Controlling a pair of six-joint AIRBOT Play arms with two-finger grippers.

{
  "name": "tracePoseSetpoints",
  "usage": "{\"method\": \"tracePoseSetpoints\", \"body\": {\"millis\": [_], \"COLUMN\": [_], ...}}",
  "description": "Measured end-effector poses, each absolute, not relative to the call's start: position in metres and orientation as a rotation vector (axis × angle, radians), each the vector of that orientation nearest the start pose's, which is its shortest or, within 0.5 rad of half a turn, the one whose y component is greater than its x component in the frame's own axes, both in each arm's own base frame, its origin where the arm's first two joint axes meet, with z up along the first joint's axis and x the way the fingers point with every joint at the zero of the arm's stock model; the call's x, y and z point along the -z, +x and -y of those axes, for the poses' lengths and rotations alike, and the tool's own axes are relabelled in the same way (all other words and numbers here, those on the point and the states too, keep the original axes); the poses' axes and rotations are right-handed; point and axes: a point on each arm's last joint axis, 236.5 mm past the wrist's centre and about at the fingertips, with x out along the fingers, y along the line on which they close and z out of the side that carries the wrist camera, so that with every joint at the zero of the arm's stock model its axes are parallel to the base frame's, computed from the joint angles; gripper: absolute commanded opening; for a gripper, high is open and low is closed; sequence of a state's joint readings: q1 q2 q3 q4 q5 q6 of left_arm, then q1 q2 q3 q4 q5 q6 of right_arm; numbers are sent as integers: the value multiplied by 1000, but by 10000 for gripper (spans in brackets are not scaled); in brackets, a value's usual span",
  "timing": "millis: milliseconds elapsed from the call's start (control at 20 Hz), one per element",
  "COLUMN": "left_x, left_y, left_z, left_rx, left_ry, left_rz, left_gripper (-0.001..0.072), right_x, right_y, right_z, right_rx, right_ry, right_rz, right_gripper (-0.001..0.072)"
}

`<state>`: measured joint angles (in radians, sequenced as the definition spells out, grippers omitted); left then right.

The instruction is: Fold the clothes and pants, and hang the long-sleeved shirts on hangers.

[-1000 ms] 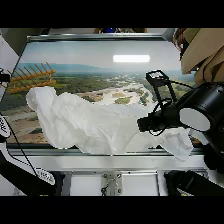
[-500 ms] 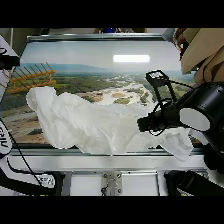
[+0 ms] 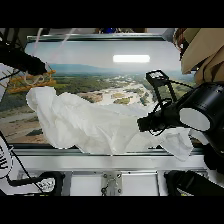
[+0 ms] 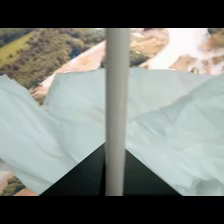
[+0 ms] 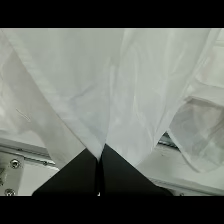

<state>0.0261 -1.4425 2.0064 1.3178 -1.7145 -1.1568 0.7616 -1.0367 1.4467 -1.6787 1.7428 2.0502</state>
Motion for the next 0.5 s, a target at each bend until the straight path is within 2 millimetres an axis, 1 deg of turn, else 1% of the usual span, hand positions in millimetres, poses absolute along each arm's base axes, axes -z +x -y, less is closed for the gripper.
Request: {"method": "tracePoseSetpoints", "body": {"millis": [150, 300, 500], "left_x": [-206, -208, -207], "left_y": [390, 382, 370], "left_z": [63, 68, 84], "left_rx": [571, 681, 915], "left_ry": [318, 397, 415], "left_rz": [-1094, -1068, -977], "left_gripper": [13, 12, 12], "right_x": [-154, -154, -153], "right_y": [221, 221, 222], "right_z": [-176, -176, -177], "right_rx": [-230, -230, -231], "right_ry": [-148, -149, -148], "right_rz": [-1307, -1308, -1307], "right_gripper": [15, 15, 15]}}
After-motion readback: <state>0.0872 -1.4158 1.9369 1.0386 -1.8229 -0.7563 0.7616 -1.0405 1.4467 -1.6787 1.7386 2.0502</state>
